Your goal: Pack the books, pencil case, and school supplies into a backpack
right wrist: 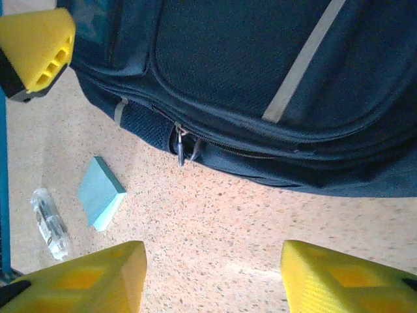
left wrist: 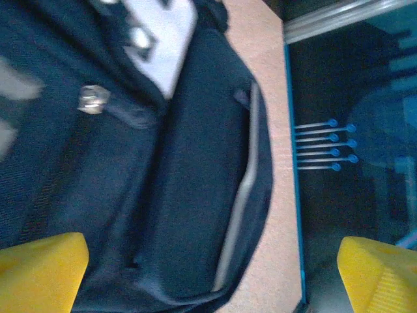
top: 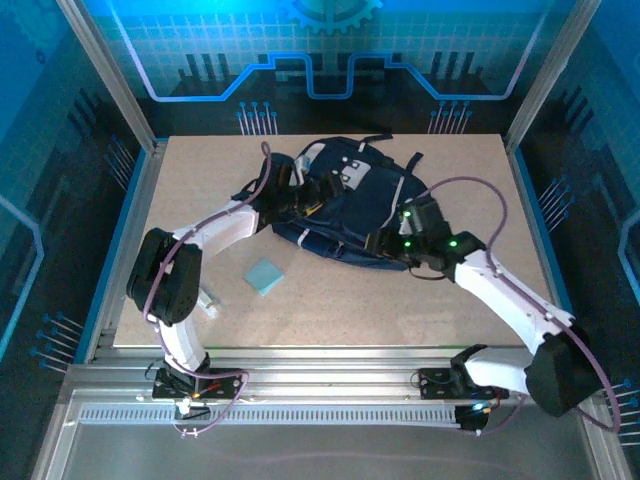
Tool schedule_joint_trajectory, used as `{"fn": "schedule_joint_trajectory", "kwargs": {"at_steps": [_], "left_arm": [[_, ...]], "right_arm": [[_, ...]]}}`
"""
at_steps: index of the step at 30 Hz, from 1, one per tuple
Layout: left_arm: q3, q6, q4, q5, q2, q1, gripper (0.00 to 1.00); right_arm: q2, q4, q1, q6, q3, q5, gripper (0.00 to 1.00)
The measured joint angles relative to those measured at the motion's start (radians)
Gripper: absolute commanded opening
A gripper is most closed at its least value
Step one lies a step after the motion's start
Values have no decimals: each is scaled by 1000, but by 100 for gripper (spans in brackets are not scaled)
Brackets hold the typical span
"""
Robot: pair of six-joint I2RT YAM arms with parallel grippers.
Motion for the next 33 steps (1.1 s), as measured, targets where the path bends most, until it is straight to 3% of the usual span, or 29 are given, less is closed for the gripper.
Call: {"fn": "schedule_joint_trajectory", "kwargs": {"at_steps": [6,10,19,33], "left_arm": [[-148,-33,44,-71,-20,33,99],[-213,-40,79,-127,-39,33,99],[-249,-90,171,-153,-38,33,99],[-275,-118,236,-154,-25,34,99]], "right_arm": [[196,8,173,95,90,163,40],[327,9,234,126,195,246,37],[526,-3,270,202,314,341,35],[660,0,267,263,366,397,31]]}}
